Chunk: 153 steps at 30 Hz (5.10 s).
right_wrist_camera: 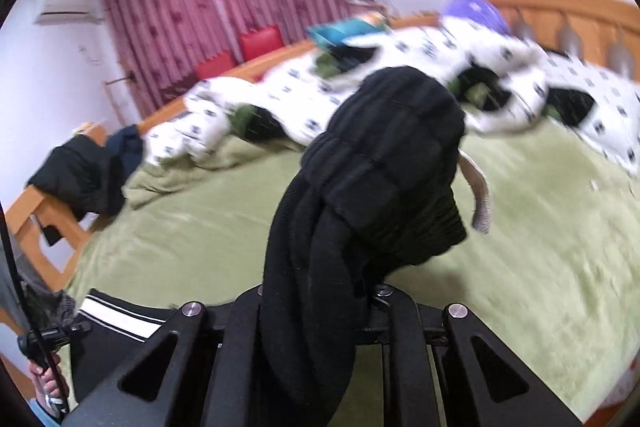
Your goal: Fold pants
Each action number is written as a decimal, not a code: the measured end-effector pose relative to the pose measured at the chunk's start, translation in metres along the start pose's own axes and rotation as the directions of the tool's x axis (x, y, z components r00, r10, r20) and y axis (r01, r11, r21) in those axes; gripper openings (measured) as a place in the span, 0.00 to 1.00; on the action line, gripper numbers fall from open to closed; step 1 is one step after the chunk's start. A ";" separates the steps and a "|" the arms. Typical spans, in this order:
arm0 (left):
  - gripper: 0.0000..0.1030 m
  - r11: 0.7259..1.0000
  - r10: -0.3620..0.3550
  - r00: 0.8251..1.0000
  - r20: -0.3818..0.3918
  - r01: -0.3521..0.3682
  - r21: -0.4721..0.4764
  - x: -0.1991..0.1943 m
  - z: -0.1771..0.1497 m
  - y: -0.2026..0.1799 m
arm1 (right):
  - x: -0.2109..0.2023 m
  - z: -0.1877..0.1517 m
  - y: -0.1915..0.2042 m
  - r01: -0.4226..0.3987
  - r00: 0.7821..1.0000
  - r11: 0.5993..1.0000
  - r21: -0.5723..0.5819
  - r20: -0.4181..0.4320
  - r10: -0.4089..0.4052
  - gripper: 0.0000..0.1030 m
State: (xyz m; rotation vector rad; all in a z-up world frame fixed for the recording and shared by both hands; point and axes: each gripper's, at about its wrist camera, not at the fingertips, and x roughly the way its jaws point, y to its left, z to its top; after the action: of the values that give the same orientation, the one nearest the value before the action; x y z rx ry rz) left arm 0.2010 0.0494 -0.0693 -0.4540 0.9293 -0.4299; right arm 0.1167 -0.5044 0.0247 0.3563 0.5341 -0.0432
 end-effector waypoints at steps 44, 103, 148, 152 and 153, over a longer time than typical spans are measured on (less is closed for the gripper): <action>0.63 0.895 0.415 0.908 0.059 -0.419 0.151 -0.008 -0.076 0.084 | 0.138 -0.090 -0.037 0.046 0.987 0.994 0.101 -0.156 -0.030 0.51; 0.64 0.962 0.079 0.992 0.099 -0.049 -0.270 -0.069 -0.123 0.164 | 0.069 -0.193 0.250 -0.255 0.856 0.897 -0.360 -0.516 0.036 0.29; 0.12 0.923 0.203 0.979 -0.001 -0.191 0.334 0.064 -0.098 -0.201 | -0.012 -0.106 0.031 0.144 0.955 0.977 -0.156 -0.238 -0.178 0.32; 0.12 0.938 0.175 0.982 -0.067 -0.145 0.314 0.105 -0.120 -0.201 | -0.009 -0.109 0.028 0.156 0.948 0.976 -0.154 -0.253 -0.191 0.32; 0.12 0.937 0.174 0.982 -0.077 -0.141 0.320 0.110 -0.125 -0.200 | -0.007 -0.110 0.028 0.153 0.947 0.976 -0.156 -0.258 -0.190 0.32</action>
State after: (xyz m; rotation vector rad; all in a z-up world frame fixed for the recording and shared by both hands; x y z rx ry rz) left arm 0.1236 -0.1974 -0.0983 -0.0655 0.9700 -0.4487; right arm 0.0604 -0.4405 -0.0507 0.1829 0.8362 -0.1274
